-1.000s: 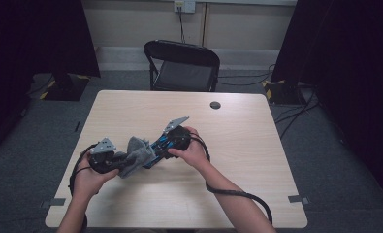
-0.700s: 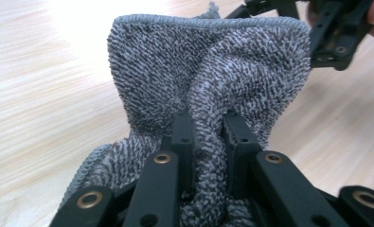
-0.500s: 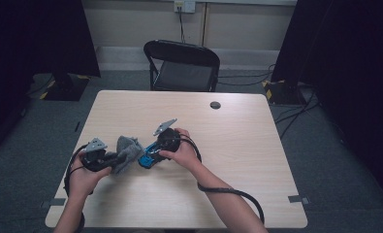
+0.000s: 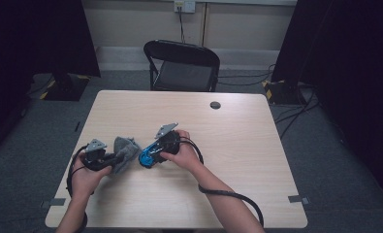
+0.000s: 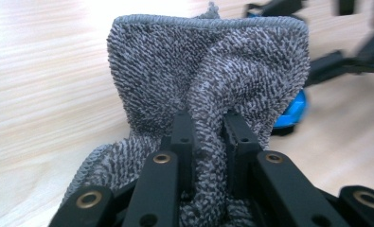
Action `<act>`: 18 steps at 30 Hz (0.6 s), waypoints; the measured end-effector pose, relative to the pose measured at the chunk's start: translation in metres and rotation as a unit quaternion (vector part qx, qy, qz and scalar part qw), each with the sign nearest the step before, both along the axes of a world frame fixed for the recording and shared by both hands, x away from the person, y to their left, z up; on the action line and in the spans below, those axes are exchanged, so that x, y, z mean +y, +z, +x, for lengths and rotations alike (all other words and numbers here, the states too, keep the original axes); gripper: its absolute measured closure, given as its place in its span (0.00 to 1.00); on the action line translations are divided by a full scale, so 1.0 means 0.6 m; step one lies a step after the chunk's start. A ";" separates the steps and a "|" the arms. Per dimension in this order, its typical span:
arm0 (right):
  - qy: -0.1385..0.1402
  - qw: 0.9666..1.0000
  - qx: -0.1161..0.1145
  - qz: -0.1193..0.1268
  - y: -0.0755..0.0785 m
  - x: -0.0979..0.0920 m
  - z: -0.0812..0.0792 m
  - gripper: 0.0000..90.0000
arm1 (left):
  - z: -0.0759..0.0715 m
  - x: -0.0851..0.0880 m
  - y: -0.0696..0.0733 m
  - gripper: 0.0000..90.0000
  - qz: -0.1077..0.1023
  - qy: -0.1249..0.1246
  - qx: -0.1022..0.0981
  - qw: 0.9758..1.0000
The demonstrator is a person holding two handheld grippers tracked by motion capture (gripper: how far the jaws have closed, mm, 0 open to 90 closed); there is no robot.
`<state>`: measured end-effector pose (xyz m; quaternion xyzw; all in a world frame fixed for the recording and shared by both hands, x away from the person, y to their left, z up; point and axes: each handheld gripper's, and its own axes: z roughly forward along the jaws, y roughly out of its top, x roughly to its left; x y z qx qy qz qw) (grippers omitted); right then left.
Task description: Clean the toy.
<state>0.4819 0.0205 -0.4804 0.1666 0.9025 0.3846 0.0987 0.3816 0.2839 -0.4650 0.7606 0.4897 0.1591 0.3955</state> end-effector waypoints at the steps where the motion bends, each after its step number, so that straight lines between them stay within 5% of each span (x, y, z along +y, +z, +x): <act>1: 0.000 1.000 -0.003 -0.002 0.000 0.001 -0.001 0.21 | 0.006 -0.005 -0.007 0.86 0.015 0.014 0.007 1.000; 6: 0.004 1.000 0.000 -0.006 0.002 0.010 -0.008 0.21 | 0.019 -0.027 -0.030 0.86 0.049 0.017 0.031 0.998; 13: 0.004 1.000 0.001 -0.005 0.001 0.012 -0.012 0.21 | 0.015 -0.042 -0.032 0.86 0.081 -0.006 0.029 0.996; 15: 0.003 1.000 0.000 -0.005 0.001 0.012 -0.012 0.21 | 0.014 -0.040 -0.031 0.86 0.076 0.004 0.032 0.997; 18: 0.003 1.000 0.000 -0.006 0.002 0.013 -0.013 0.21 | 0.012 -0.020 -0.028 0.86 0.081 0.062 0.029 0.994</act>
